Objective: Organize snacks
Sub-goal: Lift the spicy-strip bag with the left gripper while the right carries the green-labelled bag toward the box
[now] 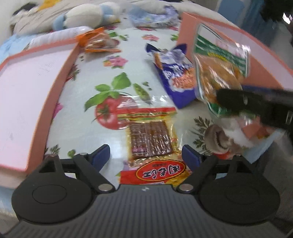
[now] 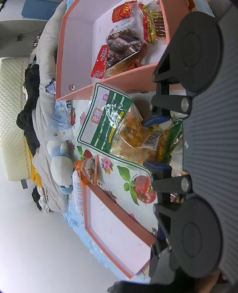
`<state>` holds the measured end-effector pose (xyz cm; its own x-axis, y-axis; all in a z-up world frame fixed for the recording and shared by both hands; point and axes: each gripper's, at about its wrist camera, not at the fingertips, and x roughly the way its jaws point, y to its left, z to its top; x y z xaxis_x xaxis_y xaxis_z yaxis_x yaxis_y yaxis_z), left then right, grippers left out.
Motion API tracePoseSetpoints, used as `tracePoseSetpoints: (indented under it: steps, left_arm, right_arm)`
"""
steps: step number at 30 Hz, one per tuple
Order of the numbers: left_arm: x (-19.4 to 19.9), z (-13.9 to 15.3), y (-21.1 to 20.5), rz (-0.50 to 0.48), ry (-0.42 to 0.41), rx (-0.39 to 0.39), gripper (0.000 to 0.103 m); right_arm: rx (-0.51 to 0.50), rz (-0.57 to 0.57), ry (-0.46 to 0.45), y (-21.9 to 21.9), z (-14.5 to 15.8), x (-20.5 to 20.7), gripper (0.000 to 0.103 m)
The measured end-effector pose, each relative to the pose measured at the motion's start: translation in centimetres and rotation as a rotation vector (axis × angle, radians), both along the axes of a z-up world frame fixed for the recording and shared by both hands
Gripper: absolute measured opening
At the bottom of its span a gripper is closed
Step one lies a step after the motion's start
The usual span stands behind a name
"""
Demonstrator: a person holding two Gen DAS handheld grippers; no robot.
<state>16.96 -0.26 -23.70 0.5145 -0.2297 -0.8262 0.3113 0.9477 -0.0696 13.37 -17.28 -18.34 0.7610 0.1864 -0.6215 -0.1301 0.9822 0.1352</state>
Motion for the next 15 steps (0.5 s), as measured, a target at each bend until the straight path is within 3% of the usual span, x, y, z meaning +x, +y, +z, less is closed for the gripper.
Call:
tracePoseSetpoints:
  steps: [3, 5, 9, 13, 15]
  left_arm:
    - [-0.3, -0.9, -1.4, -0.021, -0.003, 0.091, 0.087]
    - [-0.1, -0.8, -1.6, -0.012, 0.013, 0.090, 0.081]
    - [-0.1, -0.6, -1.6, 0.006, 0.015, 0.097, 0.062]
    - [-0.3, -0.1, -1.0, 0.019, 0.003, 0.095, 0.026]
    - [-0.2, 0.0, -0.5, 0.036, 0.006, 0.080, 0.019]
  right_arm:
    - [-0.004, 0.002, 0.001, 0.0, 0.0, -0.1, 0.044]
    - [-0.008, 0.003, 0.002, 0.0, -0.1, -0.1, 0.044]
    - [0.000, 0.001, 0.013, 0.0, -0.2, 0.2, 0.044]
    - [0.024, -0.003, 0.021, -0.1, 0.1, 0.3, 0.044]
    - [0.024, 0.001, 0.015, -0.2, 0.3, 0.3, 0.044]
